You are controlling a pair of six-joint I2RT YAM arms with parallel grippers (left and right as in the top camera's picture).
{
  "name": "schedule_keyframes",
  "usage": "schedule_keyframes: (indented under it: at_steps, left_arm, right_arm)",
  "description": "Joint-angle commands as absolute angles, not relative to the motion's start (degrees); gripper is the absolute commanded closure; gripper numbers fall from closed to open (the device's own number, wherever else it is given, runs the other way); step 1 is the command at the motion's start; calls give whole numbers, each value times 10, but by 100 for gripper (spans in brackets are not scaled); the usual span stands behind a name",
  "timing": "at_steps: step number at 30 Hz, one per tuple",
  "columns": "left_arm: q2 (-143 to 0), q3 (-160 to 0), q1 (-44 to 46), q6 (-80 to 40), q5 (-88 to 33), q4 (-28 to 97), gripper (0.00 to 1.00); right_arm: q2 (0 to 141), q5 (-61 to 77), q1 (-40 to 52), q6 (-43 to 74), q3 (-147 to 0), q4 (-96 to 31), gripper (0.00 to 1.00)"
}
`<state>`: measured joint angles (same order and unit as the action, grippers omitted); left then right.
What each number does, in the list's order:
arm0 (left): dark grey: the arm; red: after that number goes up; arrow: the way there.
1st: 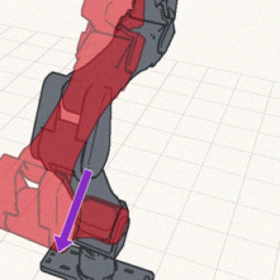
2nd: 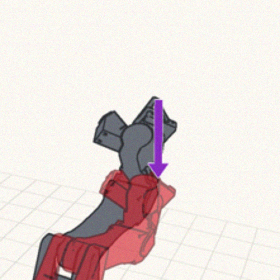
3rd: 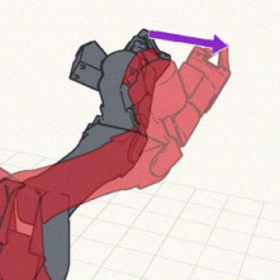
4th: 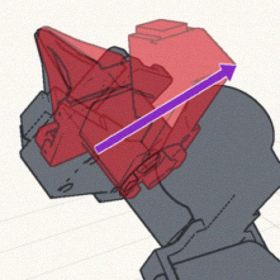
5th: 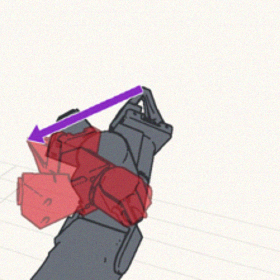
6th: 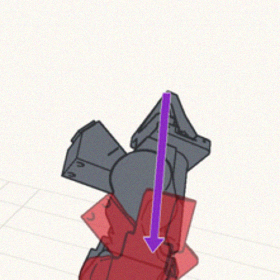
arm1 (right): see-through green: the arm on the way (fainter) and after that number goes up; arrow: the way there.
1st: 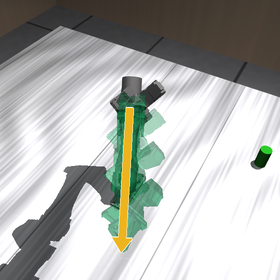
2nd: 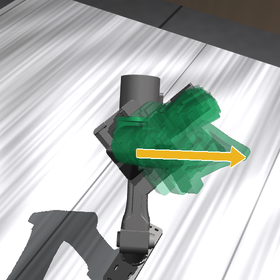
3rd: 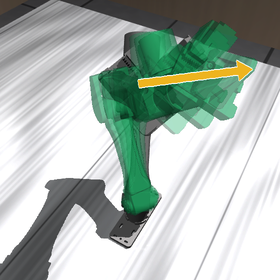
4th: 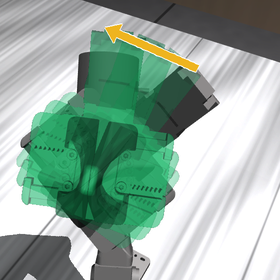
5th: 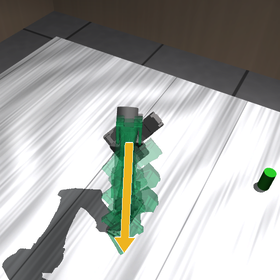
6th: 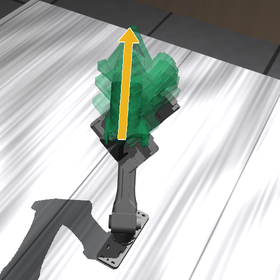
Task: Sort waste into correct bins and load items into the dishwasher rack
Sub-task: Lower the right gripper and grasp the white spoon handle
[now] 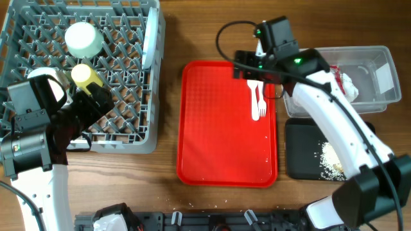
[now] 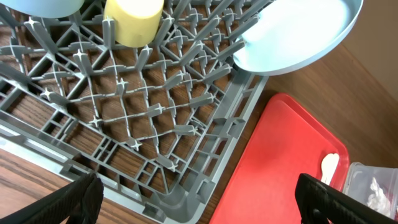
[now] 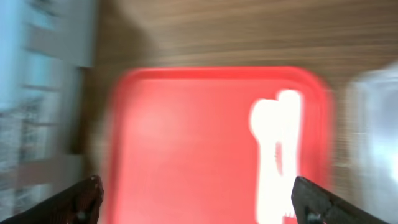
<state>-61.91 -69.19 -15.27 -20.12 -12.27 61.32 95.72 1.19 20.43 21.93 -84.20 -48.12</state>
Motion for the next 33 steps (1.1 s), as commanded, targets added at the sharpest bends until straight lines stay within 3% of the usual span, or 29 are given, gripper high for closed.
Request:
schedule_keyframes:
  at_steps: [1, 10, 14, 20, 33]
  left_arm:
    - [-617, -694, -152, -200, -119, 611, 0]
    - [-617, -694, -152, -200, -119, 611, 0]
    - [-617, -694, -152, -200, -119, 611, 0]
    - [-617, -694, -152, -200, -119, 611, 0]
    - [-617, -694, -152, -200, -119, 611, 0]
  right_arm:
    - [1012, -15, 179, 133, -836, -506, 20]
    - [1148, 5, 178, 123, -836, -504, 47]
    - [1177, 8, 178, 126, -835, -499, 47]
    - [1189, 46, 180, 136, -835, -500, 59]
    - [1190, 27, 180, 149, -795, -466, 59]
